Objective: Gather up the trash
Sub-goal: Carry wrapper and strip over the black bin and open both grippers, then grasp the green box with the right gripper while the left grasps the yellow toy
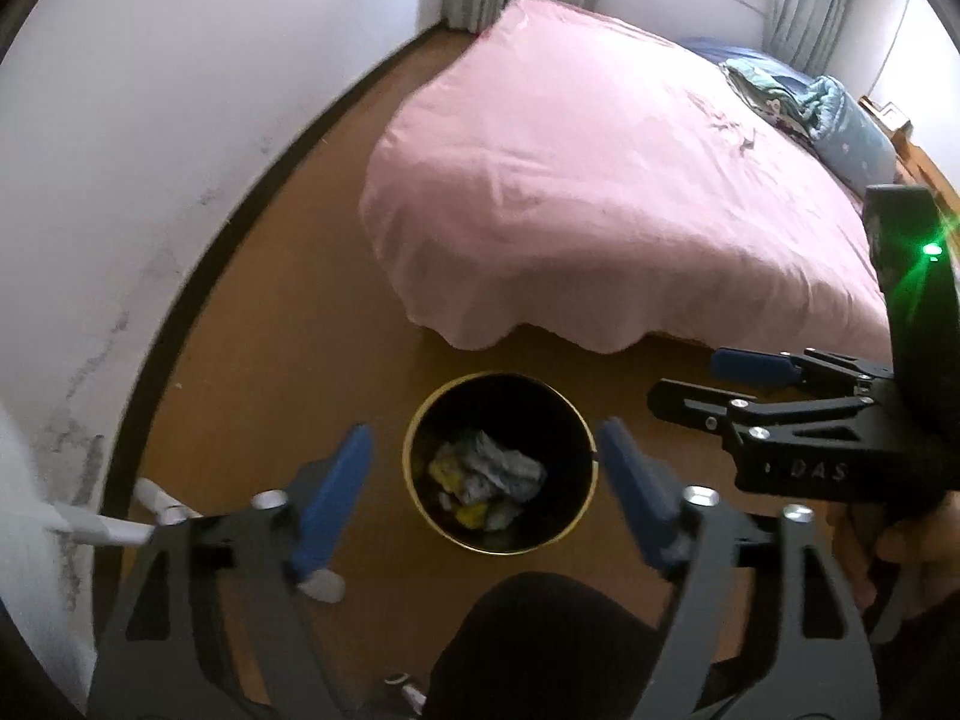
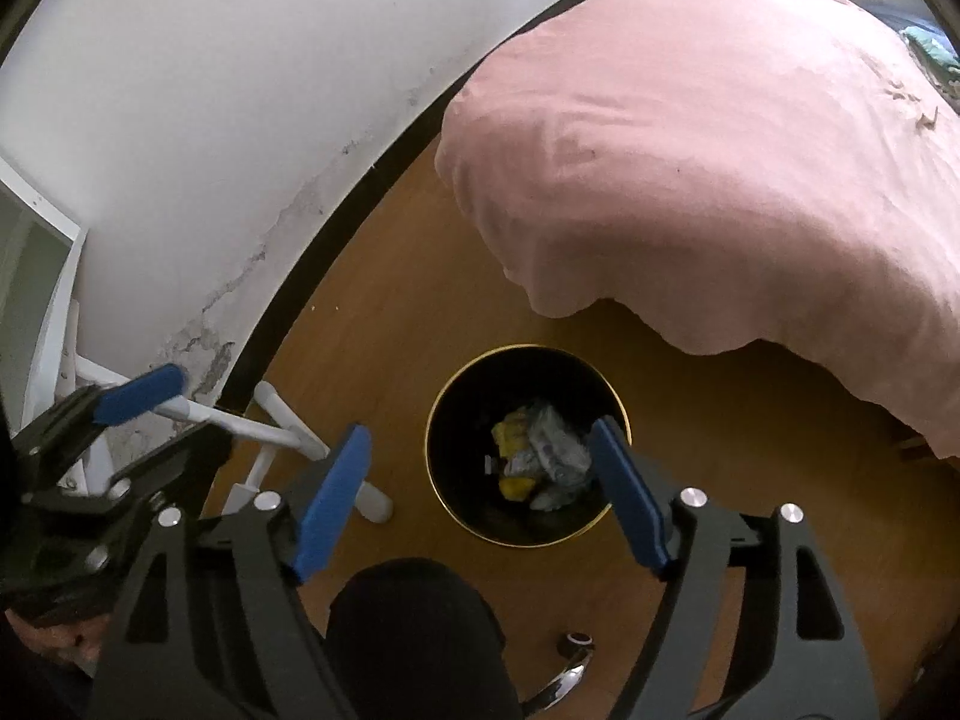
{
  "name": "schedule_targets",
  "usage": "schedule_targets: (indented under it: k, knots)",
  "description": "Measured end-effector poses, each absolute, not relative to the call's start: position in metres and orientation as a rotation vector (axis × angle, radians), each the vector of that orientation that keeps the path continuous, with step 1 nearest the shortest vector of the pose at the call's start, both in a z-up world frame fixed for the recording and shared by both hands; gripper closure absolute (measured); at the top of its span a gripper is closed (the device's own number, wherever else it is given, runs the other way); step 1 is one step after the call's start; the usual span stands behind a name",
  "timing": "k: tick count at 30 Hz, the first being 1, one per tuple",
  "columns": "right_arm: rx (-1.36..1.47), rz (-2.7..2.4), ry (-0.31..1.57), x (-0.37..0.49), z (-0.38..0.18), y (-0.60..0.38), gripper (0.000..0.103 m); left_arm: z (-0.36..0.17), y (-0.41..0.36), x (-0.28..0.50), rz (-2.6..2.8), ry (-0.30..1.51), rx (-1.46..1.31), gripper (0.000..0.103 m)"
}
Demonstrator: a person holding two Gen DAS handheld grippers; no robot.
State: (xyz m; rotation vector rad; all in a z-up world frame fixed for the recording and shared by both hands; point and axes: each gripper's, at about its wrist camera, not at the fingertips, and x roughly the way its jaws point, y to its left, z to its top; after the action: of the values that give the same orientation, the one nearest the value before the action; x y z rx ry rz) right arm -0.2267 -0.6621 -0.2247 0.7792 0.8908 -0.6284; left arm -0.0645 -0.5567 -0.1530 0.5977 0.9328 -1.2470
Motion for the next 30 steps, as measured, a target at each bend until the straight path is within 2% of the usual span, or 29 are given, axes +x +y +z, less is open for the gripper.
schedule_targets:
  k: [1,7,13,23,30]
  knots:
    - [0.773,-0.629,0.884,-0.225,-0.221,-0.661,0.026,-0.144,-0.550,-0.066,-1.239,0.908,0.594,0.013]
    - [0.670,-0.593,0.821,-0.204,-0.175,-0.633,0.021,-0.073,-0.491,-0.073,-1.252,0.768,0.561,0.008]
    - [0.527,-0.387,0.752,-0.136,-0.113,-0.562,0.019,-0.018,-0.388,-0.047,-1.116,0.647,0.512,0.007]
    - [0.357,0.092,0.821,0.021,-0.079,-0.382,0.019,-0.022,-0.160,0.060,-0.561,0.790,0.290,0.007]
    - [0.300,0.339,0.915,0.111,-0.069,-0.263,0.019,-0.035,-0.015,0.083,-0.271,0.861,0.138,0.007]
